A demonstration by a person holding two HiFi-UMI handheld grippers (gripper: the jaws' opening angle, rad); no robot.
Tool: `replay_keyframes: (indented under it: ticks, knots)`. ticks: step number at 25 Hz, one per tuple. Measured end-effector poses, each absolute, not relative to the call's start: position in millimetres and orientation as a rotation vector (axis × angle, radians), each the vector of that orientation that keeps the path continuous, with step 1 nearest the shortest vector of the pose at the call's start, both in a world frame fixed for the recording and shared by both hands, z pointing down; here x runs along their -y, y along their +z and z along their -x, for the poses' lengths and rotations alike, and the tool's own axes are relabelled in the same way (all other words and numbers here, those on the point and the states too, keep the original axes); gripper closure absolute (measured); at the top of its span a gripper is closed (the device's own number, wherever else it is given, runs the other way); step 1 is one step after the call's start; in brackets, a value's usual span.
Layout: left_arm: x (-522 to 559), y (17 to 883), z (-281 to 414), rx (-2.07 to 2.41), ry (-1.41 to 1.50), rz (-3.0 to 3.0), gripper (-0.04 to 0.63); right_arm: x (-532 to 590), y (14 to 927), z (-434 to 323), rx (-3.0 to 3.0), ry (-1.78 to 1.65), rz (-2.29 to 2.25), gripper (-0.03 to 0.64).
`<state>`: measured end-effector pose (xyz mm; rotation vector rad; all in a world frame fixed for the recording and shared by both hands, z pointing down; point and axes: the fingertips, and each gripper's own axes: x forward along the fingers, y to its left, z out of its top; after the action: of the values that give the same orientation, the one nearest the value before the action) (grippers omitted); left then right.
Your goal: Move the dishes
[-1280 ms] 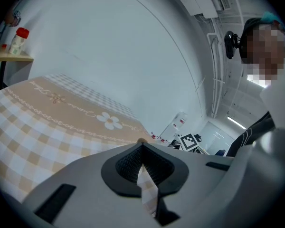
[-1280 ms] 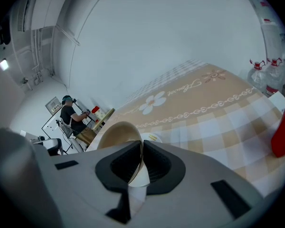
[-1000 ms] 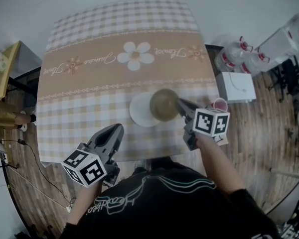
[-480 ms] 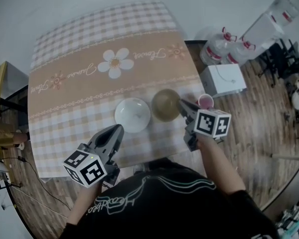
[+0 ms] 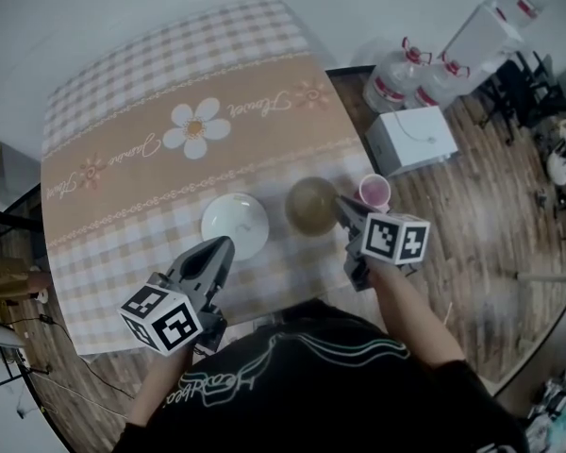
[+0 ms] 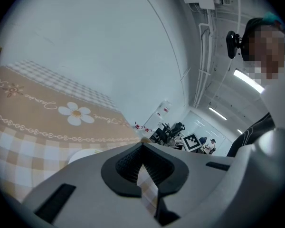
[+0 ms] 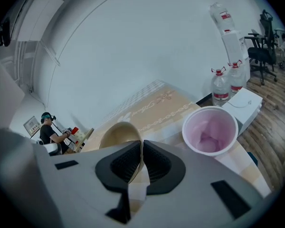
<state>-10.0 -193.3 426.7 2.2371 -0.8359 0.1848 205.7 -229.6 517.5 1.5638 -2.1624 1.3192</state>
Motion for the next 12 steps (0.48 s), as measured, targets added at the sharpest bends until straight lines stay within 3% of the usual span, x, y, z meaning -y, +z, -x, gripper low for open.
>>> replay_keyframes:
  ticks: [12]
  knots:
    - [204,439,2,0.809,0.213,-2.224,0.601,222,565,-206,2.055,1.404,-1.515,0.588]
